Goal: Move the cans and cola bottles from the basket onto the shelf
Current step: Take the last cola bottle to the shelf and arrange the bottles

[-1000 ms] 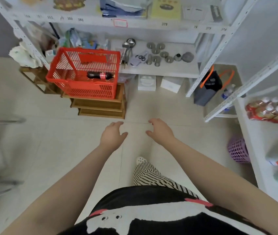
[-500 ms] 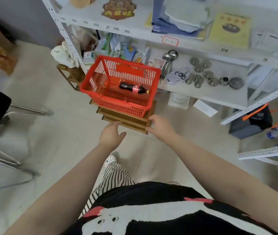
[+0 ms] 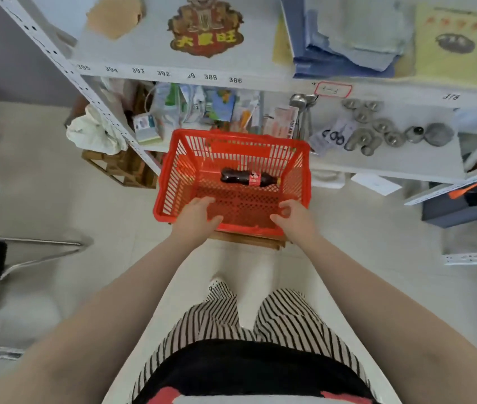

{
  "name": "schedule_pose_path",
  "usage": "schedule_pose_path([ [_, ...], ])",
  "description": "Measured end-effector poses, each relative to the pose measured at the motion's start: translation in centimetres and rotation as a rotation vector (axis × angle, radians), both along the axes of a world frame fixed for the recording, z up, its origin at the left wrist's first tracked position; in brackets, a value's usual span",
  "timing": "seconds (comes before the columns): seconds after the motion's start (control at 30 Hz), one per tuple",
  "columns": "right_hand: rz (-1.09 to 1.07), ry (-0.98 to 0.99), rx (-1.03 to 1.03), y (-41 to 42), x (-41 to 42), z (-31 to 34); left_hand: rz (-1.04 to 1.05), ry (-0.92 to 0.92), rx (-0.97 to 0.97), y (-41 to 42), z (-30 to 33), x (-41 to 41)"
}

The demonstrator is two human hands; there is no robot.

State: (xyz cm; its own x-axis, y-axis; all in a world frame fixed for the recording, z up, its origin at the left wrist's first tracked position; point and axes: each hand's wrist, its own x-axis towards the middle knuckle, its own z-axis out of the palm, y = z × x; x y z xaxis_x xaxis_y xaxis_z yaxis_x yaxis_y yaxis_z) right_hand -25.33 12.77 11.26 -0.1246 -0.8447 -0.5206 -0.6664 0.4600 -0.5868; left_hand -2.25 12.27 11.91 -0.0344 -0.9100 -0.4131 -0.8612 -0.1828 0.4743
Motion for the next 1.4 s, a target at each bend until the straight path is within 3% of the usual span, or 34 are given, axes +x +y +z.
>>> schedule_pose_path([
  [0.3,-0.290,-0.110,0.192,-9.3,1.1,-8.7,-0.038,-0.017,0.104,-11.5,-8.7,-0.5],
  [0.47,-0.533,-0.265,0.294,-14.9,0.4,-18.6,0.136,0.053,0.209,-16.7,-17.1,-1.7],
  [0.8,-0.936,-0.468,0.478,-22.0,0.5,-29.2,0.426,0.195,0.311,-24.0,-29.3,-3.5],
  [1.1,-1.172,-0.595,0.453,-23.3,1.2,-31.6,0.638,0.344,0.268,-23.2,-32.2,-3.3],
  [1.4,-1.238,-0.749,0.402,-20.4,0.9,-30.1,0.646,0.373,0.246,-20.4,-30.4,-3.1],
])
